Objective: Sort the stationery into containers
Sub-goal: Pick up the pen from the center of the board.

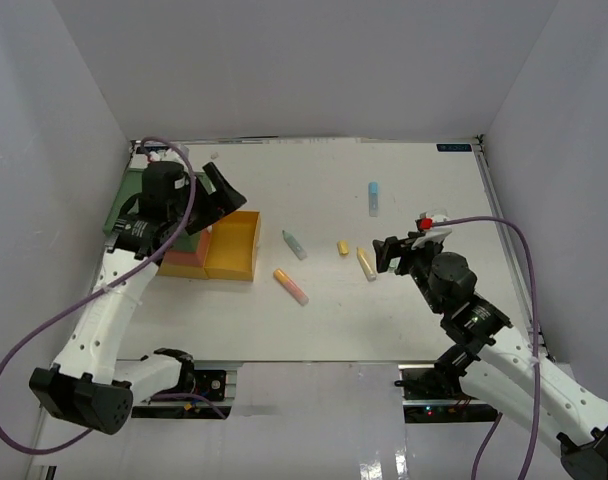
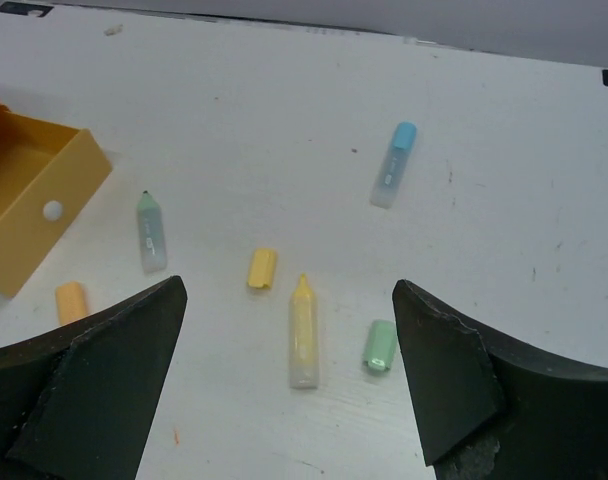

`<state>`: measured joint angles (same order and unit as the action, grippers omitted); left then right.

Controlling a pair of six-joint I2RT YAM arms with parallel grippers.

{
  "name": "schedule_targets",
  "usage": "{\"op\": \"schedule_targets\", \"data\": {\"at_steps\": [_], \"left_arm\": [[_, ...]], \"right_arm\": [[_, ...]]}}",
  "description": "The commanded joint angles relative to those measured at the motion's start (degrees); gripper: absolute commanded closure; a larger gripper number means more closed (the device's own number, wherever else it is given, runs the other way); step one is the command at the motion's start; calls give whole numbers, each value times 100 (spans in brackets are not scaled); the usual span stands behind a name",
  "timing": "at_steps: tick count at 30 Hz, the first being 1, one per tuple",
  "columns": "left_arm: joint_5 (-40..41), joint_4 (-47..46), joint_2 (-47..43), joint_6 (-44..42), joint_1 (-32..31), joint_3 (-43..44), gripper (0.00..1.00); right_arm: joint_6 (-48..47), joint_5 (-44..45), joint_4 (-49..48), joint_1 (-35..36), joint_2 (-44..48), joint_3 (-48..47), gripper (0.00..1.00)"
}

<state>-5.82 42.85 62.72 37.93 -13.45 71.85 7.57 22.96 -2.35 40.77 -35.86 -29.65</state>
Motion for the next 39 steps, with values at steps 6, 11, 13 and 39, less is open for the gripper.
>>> {"op": "schedule_targets", "data": {"at_steps": [6, 11, 13, 39], "left_arm": [[1792, 145, 1161, 1249, -2088, 435, 2], [2550, 206, 1813, 2147, -2899, 180, 2], [2884, 311, 2024, 2585, -3215, 66, 2], [3035, 172, 3870, 3458, -3550, -559, 30]], "right_arm": [[51, 780, 411, -17, 781, 442, 10], [16, 877, 411, -17, 1063, 662, 10], [16, 886, 411, -8, 1072, 680, 10], [95, 314, 428, -17, 861, 750, 10]]}}
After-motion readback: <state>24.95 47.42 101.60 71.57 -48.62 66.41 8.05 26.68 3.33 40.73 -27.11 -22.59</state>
